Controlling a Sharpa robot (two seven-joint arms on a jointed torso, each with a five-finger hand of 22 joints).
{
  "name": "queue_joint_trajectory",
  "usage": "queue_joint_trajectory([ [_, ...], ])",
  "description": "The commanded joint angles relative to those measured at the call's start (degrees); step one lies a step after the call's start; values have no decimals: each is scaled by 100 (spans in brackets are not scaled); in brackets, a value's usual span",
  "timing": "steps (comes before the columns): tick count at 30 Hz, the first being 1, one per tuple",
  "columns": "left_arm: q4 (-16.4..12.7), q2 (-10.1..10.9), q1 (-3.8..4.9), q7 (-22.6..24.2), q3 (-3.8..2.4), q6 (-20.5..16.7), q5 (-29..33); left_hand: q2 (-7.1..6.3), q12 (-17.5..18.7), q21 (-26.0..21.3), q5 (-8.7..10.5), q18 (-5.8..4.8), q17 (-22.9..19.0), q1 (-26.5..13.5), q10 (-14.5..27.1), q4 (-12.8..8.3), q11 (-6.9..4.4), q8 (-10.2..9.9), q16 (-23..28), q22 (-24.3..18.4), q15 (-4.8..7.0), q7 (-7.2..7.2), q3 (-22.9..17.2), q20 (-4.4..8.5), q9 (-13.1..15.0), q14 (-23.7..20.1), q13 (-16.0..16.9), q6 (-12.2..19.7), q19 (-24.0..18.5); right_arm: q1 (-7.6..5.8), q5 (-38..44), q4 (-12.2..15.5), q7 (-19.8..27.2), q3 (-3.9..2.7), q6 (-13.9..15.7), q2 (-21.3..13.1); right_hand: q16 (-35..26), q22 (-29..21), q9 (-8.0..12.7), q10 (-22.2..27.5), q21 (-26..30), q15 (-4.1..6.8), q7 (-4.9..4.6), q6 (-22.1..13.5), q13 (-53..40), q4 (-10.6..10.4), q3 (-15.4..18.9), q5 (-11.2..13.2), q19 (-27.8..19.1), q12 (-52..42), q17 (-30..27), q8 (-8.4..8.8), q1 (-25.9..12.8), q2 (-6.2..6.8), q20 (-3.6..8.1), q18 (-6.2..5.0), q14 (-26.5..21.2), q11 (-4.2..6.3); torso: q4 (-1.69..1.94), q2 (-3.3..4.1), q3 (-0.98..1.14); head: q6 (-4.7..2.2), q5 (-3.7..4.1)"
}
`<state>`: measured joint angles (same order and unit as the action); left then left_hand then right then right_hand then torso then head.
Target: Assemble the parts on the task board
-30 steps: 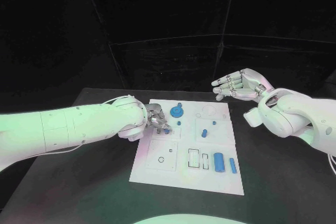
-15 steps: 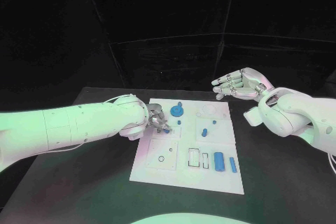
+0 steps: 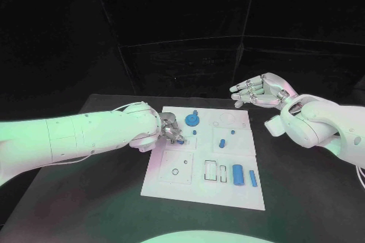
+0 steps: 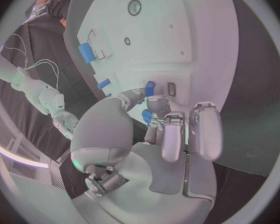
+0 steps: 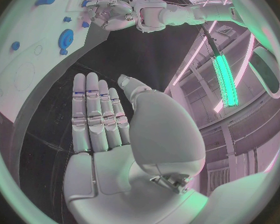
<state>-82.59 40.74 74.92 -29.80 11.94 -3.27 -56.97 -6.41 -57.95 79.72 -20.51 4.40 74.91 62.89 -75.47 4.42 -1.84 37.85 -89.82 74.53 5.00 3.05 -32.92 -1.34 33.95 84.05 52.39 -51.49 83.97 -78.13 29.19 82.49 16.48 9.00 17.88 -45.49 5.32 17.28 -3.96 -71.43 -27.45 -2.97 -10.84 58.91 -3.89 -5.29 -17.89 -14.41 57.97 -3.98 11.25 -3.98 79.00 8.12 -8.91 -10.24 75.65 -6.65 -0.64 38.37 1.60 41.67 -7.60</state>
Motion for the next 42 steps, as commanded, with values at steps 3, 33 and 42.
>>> queue_joint_trajectory([
  [3, -9, -9, -2, -54, 2, 119, -29, -14, 19, 41, -92, -111, 1509, -47, -48, -947, -7, 37, -18, 17, 33, -49, -940, 47, 19, 595, -14, 14, 151, -13, -22, 7, 49, -4, -10, 6, -17, -6, 1, 25, 29, -39, 3, -32, 9, 41, -6, -34, 10, 17, -6, 27, -46, 4, -38, -9, -7, 5, -5, 0, 2, 0, -3],
  [33, 222, -295, 0, -95, 0, 550, -26, 127, -368, 99, -160, -131, 1509, -461, -276, -500, -96, 64, -18, 133, 93, -180, -422, 96, -37, 595, 337, -262, 185, -13, -22, 15, 34, -4, -7, 21, -17, -6, 1, 25, 29, -39, 3, -32, 9, 41, -6, -34, 10, 17, -6, 27, -46, 4, -38, -9, -7, 5, 0, 0, 4, 39, 13],
  [42, 265, -314, 0, -92, -1, 540, -25, 226, -449, 92, -160, -131, 1509, -712, -300, -243, -108, -2, -18, 136, 106, -196, -269, 110, -113, 595, 419, -364, 186, -13, -22, 13, 32, -4, -4, 27, -17, -6, 1, 25, 29, -39, 3, -32, 9, 41, -6, -34, 10, 17, -6, 27, -46, 4, -38, -9, -7, 5, 3, 1, 3, 38, 14],
])
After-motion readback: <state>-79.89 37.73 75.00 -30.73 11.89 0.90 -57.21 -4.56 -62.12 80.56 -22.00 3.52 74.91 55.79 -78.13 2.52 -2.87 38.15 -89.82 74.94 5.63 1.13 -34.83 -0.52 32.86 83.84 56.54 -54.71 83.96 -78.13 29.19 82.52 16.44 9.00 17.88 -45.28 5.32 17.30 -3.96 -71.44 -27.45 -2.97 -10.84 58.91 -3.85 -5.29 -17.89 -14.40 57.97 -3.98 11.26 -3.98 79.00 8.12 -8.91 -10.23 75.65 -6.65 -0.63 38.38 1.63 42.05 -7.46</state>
